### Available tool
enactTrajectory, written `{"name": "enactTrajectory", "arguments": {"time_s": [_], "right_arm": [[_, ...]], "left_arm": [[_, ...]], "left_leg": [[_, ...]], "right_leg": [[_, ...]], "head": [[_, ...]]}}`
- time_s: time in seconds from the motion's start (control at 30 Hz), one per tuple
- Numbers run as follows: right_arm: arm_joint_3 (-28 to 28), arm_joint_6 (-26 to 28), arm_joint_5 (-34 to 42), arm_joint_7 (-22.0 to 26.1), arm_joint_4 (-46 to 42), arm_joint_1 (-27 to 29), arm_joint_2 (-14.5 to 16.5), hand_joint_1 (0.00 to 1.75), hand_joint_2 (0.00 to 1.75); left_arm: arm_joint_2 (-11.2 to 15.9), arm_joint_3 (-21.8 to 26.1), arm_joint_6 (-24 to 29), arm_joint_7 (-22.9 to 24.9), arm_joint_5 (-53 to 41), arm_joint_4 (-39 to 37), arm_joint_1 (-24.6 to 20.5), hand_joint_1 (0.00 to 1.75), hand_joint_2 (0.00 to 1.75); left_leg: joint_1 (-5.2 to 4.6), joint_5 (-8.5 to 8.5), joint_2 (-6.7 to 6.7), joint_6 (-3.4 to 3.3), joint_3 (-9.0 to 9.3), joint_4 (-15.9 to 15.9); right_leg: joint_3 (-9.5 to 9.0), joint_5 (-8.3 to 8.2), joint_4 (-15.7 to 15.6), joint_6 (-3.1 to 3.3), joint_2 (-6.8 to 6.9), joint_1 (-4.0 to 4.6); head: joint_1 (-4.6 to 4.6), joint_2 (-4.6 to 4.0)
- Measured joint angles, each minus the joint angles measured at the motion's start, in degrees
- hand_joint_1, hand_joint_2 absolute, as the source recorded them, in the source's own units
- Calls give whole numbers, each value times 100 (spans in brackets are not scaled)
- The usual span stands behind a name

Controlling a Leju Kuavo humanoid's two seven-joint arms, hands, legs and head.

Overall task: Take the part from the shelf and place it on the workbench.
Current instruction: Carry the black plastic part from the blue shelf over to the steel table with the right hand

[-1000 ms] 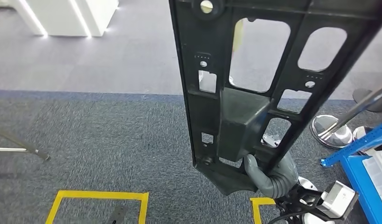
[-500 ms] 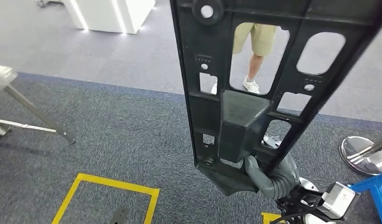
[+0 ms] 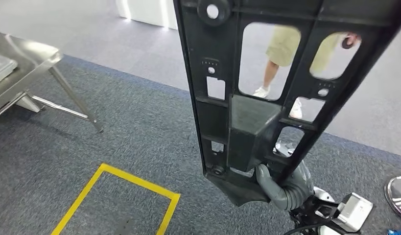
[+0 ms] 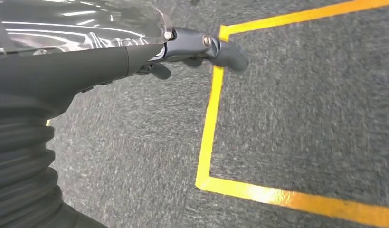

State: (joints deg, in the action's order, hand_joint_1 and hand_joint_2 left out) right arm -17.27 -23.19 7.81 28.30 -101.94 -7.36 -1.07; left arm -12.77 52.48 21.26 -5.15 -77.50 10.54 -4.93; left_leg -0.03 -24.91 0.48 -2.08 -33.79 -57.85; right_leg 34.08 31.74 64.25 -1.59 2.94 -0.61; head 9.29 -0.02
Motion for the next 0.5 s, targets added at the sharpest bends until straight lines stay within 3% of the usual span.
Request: {"name": "enactTrajectory", "arguments": {"time_s": [0.07, 0.1, 0.13, 0.2, 0.23, 0.3, 0.33, 0.37, 0.4, 0.43, 0.5], "right_arm": [[1, 2, -15, -26, -16, 22, -1, 175, 175], [1, 3, -26, -43, -17, 35, -2, 175, 175], [2, 4, -37, -55, -22, 44, -2, 175, 175], [2, 4, -51, -66, -41, 49, -2, 175, 175], [2, 4, -56, -66, -54, 50, -2, 175, 175], [2, 5, -65, -66, -79, 55, -2, 175, 175], [2, 5, -68, -66, -85, 57, -1, 175, 175], [2, 6, -70, -66, -92, 57, 2, 175, 175], [2, 7, -72, -67, -97, 54, 8, 175, 175], [2, 7, -74, -68, -107, 52, 17, 175, 175], [2, 8, -77, -70, -129, 55, 35, 175, 175]], "left_arm": [[-5, 0, 1, 2, -5, 0, -11, 0, 175], [-7, 0, 1, 2, -8, 0, -8, 0, 175], [-8, 1, 1, 1, -10, 0, -3, 0, 175], [-9, 2, 1, -1, -15, 0, 2, 0, 175], [-10, 2, 1, -2, -20, 0, 0, 0, 175], [-10, 2, 8, -3, -31, 0, -4, 0, 175], [-10, 2, 13, -3, -33, 0, 1, 0, 175], [-10, 2, 21, -3, -31, 0, 11, 0, 175], [-9, 2, 29, -3, -25, 0, 23, 0, 175], [-8, 2, 38, -3, -17, 0, 30, 0, 175], [-6, 3, 49, -3, -5, 0, 18, 0, 175]], "left_leg": [[-1, 4, -141, -20, -2, -4], [-2, 2, -221, -21, -1, -10], [-1, -2, -307, -17, 2, -21], [6, -18, -472, 6, 9, -50], [3, -33, -546, 27, 4, -74], [5, -52, -673, 82, -29, -112], [8, -53, -728, 115, -49, -117], [20, -49, -786, 149, -70, -113], [29, -57, -786, 180, -81, -122], [23, -101, -702, 209, -109, -182], [16, -350, -383, 255, -301, -611]], "right_leg": [[396, 312, 754, -3, -228, -2], [538, 341, 982, -3, -260, -4], [580, 243, 987, 1, -277, -7], [394, -178, 454, 19, -365, -22], [238, -367, 72, 30, -495, -33], [47, -530, -404, 43, -699, -50], [26, -517, -466, 57, -729, -46], [18, -519, -485, 76, -676, -42], [4, -526, -504, 107, -613, -39], [-15, -530, -525, 145, -548, -42], [-47, -527, -559, 208, -396, -37]], "head": [[-1, 0], [-1, 0], [-1, 0], [-1, 0], [-1, 0], [1, 0], [1, 0], [1, 0], [1, 0], [1, 0], [1, 0]]}}
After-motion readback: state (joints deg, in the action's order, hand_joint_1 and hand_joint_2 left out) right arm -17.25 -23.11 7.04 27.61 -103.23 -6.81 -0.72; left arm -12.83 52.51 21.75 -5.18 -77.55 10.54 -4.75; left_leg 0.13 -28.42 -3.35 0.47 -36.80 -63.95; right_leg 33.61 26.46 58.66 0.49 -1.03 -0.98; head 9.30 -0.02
